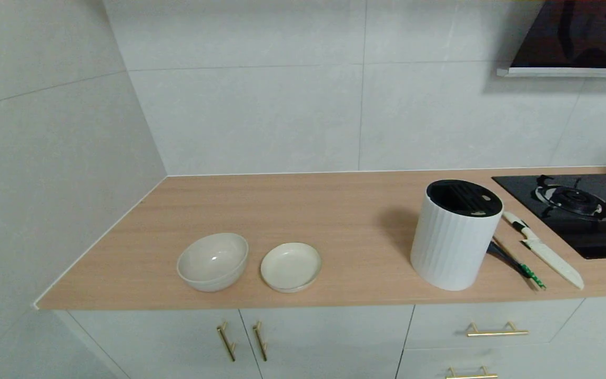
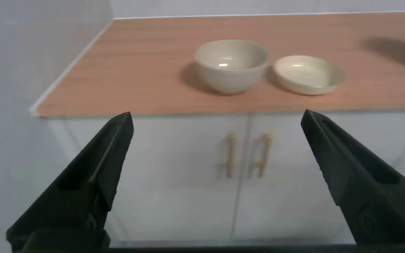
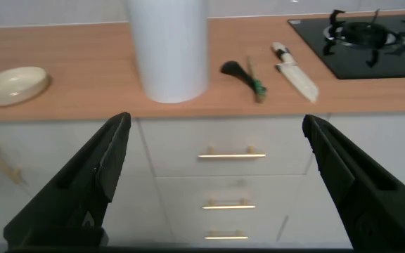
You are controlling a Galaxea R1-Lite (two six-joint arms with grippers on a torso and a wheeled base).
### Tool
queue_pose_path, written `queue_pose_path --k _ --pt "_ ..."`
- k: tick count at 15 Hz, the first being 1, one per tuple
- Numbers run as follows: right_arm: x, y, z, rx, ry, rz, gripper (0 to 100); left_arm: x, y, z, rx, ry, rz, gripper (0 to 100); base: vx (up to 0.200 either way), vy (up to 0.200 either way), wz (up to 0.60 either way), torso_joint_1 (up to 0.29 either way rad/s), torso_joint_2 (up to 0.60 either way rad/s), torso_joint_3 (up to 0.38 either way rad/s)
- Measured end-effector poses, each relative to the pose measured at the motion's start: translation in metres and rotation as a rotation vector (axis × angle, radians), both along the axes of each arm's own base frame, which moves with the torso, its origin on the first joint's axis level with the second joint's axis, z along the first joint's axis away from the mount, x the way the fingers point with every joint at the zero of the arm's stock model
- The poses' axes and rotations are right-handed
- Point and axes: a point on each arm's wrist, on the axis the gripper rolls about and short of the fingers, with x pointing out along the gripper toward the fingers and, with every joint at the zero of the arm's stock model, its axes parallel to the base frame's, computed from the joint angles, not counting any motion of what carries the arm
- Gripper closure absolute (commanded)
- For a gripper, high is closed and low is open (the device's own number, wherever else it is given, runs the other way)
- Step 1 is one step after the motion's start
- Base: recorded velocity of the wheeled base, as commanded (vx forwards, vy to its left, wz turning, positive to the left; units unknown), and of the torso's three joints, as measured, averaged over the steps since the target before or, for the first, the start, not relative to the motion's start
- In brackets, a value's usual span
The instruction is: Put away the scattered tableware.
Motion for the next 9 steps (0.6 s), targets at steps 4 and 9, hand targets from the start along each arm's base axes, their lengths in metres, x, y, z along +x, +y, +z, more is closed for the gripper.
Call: queue_pose_path --k 4,9 --pt "0.0000 0.0000 0.0000 0.000 0.000 0.001 0 0.0000 0.0000 0.0000 0.000 0.000 0.000 0 0.000 0.200 0.00 0.005 0.00 0.005" --pt "0.0000 0.0000 0.0000 0.000 0.000 0.000 0 0.0000 0.0000 0.0000 0.001 0.000 0.000 0 0.000 0.200 0.00 0.002 0.00 0.000"
